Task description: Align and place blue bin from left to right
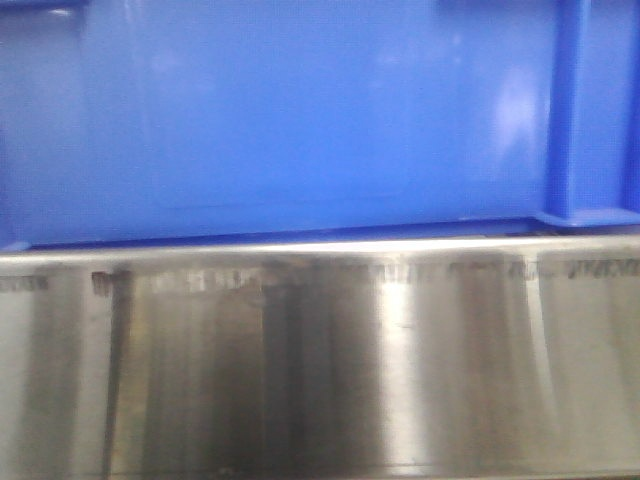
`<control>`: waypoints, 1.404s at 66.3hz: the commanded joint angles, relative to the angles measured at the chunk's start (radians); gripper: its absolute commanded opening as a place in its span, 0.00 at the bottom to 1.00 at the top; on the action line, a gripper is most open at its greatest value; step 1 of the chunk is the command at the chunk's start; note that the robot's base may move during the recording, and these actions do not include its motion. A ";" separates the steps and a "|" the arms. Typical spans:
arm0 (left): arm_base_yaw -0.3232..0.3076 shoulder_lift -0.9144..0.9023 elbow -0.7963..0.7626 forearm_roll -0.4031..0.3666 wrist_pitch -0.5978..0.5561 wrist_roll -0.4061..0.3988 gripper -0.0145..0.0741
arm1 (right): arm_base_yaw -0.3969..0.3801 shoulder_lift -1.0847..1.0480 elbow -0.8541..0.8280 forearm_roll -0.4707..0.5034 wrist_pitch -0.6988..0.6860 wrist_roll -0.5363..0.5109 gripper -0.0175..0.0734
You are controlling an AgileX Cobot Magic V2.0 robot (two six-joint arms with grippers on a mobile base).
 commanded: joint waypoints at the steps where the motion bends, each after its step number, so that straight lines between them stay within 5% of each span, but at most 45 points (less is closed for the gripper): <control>1: -0.013 -0.015 -0.026 0.007 -0.004 -0.003 0.69 | 0.011 -0.025 -0.034 0.001 -0.030 -0.021 0.58; 16: -0.013 -0.016 -0.107 0.022 0.054 -0.003 0.68 | 0.015 -0.037 -0.099 0.001 0.023 -0.068 0.58; 23: -0.013 -0.016 -0.161 0.022 0.102 -0.003 0.59 | 0.026 -0.043 -0.136 0.001 0.053 -0.107 0.54; 39: -0.013 -0.043 -0.192 0.022 0.115 -0.003 0.05 | 0.053 -0.061 -0.160 0.001 0.057 -0.117 0.16; 43: -0.013 -0.055 -0.192 0.022 0.121 -0.003 0.04 | 0.053 -0.066 -0.160 0.001 0.064 -0.117 0.09; 58: -0.043 -0.124 -0.126 0.026 0.121 -0.005 0.04 | 0.082 -0.148 -0.066 0.026 0.021 -0.133 0.11; 69: -0.100 -0.274 0.124 0.031 -0.117 -0.077 0.04 | 0.111 -0.285 0.143 0.026 -0.130 -0.133 0.11; 83: -0.117 -0.492 0.441 0.027 -0.563 -0.093 0.04 | 0.117 -0.479 0.345 0.003 -0.335 -0.137 0.11; 93: -0.117 -0.604 0.582 0.027 -0.713 -0.093 0.04 | 0.117 -0.602 0.461 -0.008 -0.442 -0.192 0.11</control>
